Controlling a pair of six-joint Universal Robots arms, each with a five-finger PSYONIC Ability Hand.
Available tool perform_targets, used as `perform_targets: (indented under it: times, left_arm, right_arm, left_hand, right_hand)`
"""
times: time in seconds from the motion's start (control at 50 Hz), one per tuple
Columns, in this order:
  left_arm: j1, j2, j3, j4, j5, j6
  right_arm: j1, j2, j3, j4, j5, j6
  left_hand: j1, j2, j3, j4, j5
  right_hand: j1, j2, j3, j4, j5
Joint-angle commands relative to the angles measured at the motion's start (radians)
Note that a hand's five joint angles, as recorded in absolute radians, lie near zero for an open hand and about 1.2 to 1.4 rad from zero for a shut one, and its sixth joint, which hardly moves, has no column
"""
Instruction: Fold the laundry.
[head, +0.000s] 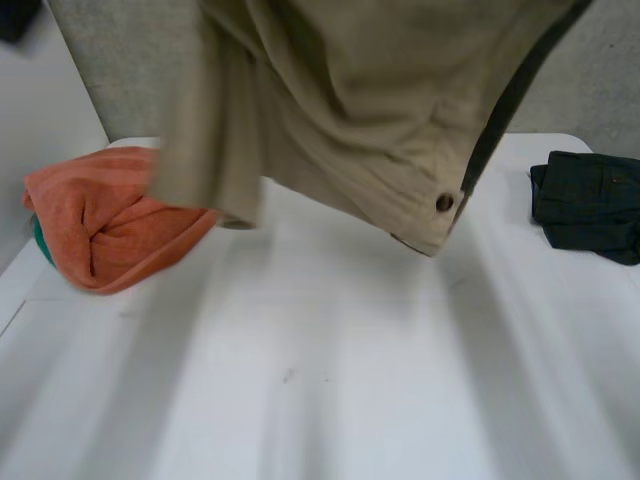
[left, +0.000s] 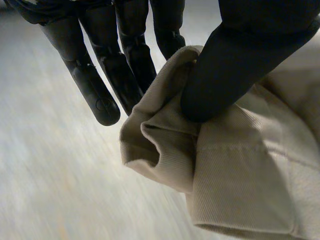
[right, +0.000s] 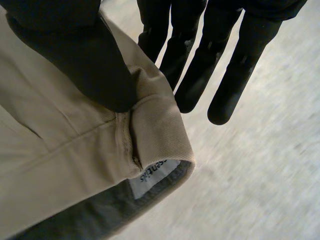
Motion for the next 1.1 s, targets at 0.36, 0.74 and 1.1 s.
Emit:
perform_targets:
  times: [0.36,0.74,1.1]
  left_arm:
    - [0.110,-0.746,0.265,0.020,0.120,0.014]
    - [0.079,-1.046,0.626,0.104,0.054,0.172]
    - [-0.069,-0.333,-0.326,-0.104,0.047,0.178]
  right_arm:
    - [-0.001,0.620,-0.281,0.076,0.017,0.140]
    - [0.007,1.084,-0.782,-0.118,0.292,0.021]
    - [0.007,0.531,-0.115,0.124,0.060,-0.171]
  left_hand:
    - [0.245,0.200,0.208,0.196,0.235]
    - [-0.964,-1.009,-1.001,-1.013,-0.974]
    - [-0.856,-0.901,-0.893,-0.905,-0.866]
  right_hand:
    - [0.282,0.220,0.210,0.200,0.246]
    - [-0.939,-1.001,-1.012,-1.022,-0.976]
    - [-0.939,-1.001,-1.012,-1.022,-0.976]
